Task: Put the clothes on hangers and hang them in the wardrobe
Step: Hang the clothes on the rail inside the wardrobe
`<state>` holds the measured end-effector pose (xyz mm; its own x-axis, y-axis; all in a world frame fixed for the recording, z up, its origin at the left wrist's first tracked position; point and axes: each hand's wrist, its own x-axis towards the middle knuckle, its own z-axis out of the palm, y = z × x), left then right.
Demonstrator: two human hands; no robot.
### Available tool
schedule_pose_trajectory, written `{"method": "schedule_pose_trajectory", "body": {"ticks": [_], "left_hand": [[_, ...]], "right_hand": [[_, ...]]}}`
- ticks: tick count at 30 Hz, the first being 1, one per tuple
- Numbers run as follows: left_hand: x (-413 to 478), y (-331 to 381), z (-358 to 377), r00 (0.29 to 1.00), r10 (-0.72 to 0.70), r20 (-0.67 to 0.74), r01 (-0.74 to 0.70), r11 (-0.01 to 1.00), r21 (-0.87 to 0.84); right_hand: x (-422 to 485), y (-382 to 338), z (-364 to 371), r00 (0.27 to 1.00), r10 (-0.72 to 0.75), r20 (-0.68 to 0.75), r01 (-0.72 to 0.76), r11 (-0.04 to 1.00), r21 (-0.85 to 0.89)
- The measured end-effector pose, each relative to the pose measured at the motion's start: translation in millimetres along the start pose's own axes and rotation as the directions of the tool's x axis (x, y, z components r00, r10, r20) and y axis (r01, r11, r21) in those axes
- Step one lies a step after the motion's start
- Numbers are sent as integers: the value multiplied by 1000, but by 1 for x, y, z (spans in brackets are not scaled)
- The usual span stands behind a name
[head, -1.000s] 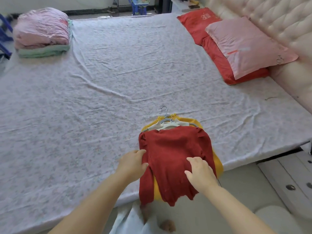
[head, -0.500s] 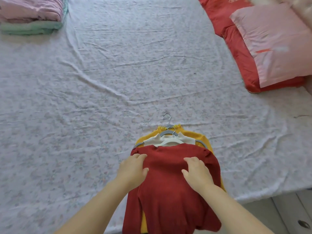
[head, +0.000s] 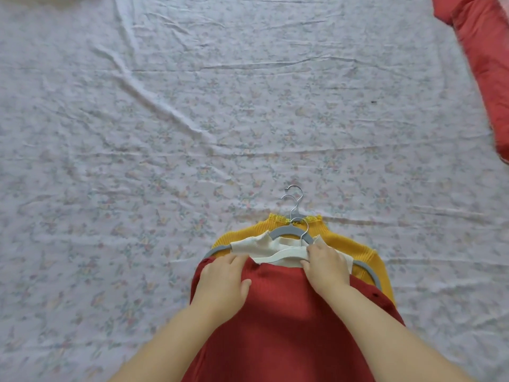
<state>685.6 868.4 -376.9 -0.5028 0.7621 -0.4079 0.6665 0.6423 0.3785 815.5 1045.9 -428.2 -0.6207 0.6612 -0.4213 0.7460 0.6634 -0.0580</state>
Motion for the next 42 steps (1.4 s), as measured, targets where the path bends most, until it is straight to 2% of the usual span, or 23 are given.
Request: {"method": "schedule_pose_trajectory", "body": {"ticks": [4, 7, 9, 13, 15, 21, 28, 31, 34, 38, 42], "left_hand": [[-1, -5, 9, 1000, -17, 21, 17, 1000, 2], [-6, -4, 4, 1000, -16, 9, 16, 1000, -10], [-13, 1, -5, 1000, 8, -27, -9, 998, -57], [-34, 18, -35, 982, 95, -163, -122, 979, -163], [-48, 25, -49, 974, 132, -182, -162, 973, -165], [-109, 30, -74, 975, 168, -144, -190, 970, -152], [-188, 16, -110, 921, 122, -370, -213, 953, -216], [-228, 10, -127, 868, 45, -494, -185, 954, -237], [-277, 4, -138, 783, -63, -619, -132, 955, -265], [-353, -1, -143, 614, -235, -754, -16, 951, -309], [-432, -14, -142, 429, -410, -805, 147, 911, -386]], "right_hand": [[0, 6, 12, 993, -39, -108, 40, 999, 1], [-13, 7, -4, 977, -18, -212, 51, 987, 154], [-29, 6, -24, 959, -1, -283, 72, 968, 241], [-76, -1, -72, 907, -78, -414, 187, 955, 229], [-105, -8, -94, 882, -81, -464, 222, 941, 256], [-188, -44, -150, 833, -98, -544, 293, 913, 283], [-259, -93, -202, 765, -220, -605, 440, 865, 241], [-277, -114, -217, 738, -299, -605, 522, 821, 231], [-296, -134, -228, 667, -418, -617, 645, 739, 195], [-328, -168, -241, 583, -593, -555, 792, 566, 227], [-373, -222, -247, 421, -763, -491, 907, 369, 204]]}}
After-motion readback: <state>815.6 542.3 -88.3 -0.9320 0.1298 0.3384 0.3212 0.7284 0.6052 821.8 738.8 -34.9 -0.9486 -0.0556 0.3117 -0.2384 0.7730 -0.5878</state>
